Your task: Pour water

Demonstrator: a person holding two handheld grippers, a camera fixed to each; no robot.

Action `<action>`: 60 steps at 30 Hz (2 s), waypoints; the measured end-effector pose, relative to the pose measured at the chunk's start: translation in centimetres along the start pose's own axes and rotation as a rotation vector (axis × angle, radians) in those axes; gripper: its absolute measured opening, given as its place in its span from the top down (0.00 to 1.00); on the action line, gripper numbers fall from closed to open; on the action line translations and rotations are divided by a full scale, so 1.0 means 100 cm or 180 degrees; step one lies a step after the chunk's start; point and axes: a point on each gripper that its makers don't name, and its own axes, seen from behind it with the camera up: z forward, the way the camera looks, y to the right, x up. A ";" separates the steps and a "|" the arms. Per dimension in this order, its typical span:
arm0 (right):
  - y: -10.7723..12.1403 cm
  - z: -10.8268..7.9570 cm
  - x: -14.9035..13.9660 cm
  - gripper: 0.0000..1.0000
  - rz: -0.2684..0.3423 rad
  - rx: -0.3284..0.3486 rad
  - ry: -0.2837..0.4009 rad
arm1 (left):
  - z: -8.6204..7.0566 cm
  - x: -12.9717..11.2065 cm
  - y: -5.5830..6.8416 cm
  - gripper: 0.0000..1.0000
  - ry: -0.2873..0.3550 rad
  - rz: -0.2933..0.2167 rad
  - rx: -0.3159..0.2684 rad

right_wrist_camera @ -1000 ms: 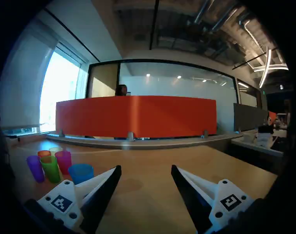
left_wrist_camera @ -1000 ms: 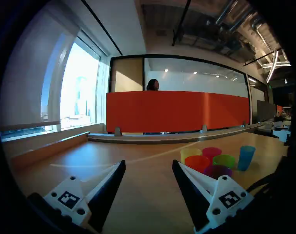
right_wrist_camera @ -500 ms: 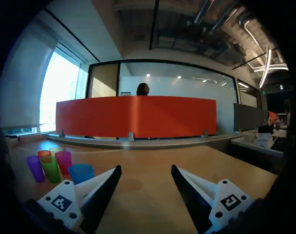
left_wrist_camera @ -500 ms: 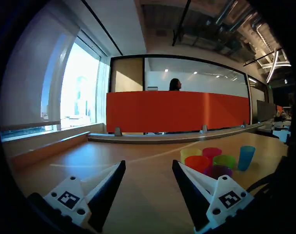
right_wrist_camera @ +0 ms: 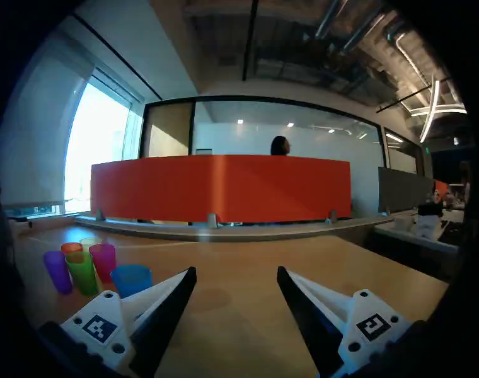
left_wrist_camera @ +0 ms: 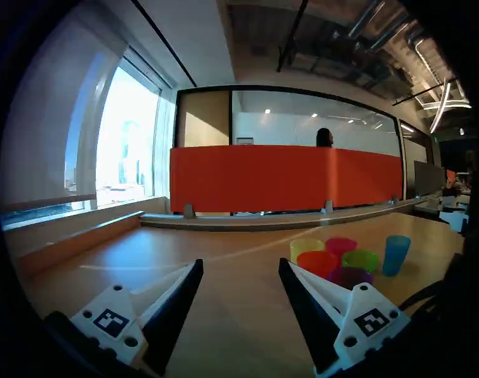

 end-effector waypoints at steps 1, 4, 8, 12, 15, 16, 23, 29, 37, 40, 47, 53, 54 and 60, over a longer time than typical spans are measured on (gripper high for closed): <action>-0.001 0.000 0.000 0.01 -0.0009 0.0003 -0.0009 | 0.000 0.004 0.001 0.12 0.0017 0.0008 -0.0008; -0.004 0.000 0.003 0.01 -0.0048 0.0025 -0.0020 | 0.000 0.017 0.003 0.12 0.0055 0.0020 -0.0028; -0.009 -0.001 0.017 0.01 -0.0106 0.0064 -0.0006 | 0.002 0.029 0.005 0.12 0.0053 -0.0014 -0.0050; -0.012 -0.001 0.033 0.01 -0.0120 0.0093 -0.0014 | 0.004 0.039 0.005 0.12 0.0016 -0.0095 -0.0069; -0.014 -0.002 0.046 0.01 -0.0113 0.0116 -0.0018 | 0.006 0.047 0.006 0.12 -0.0021 -0.0158 -0.0099; -0.014 -0.002 0.050 0.01 -0.0111 0.0120 -0.0020 | 0.007 0.050 0.006 0.12 -0.0028 -0.0174 -0.0110; -0.014 0.001 0.085 0.01 -0.0090 0.0105 -0.0032 | 0.013 0.081 0.005 0.12 -0.0022 -0.0178 -0.0163; -0.018 0.005 0.115 0.01 -0.0028 0.0111 -0.0067 | 0.015 0.111 0.007 0.12 0.0012 -0.0124 -0.0232; -0.026 0.008 0.138 0.01 0.0049 0.0165 -0.0097 | 0.015 0.128 0.015 0.12 -0.0017 -0.0154 -0.0333; -0.028 0.008 0.142 0.01 0.0045 0.0182 -0.0107 | 0.017 0.130 0.016 0.12 -0.0052 -0.0171 -0.0342; -0.028 0.009 0.148 0.01 0.0023 0.0185 -0.0094 | 0.021 0.139 0.011 0.12 -0.0058 -0.0103 -0.0325; -0.032 0.010 0.145 0.01 0.0030 0.0253 -0.0128 | 0.021 0.139 0.012 0.12 -0.0071 -0.0056 -0.0370; -0.033 0.010 0.144 0.01 0.0031 0.0277 -0.0137 | 0.020 0.140 0.013 0.12 -0.0071 -0.0056 -0.0384; -0.050 0.008 0.143 0.01 0.0021 0.0538 -0.0160 | 0.018 0.141 0.018 0.12 -0.0090 -0.0079 -0.0503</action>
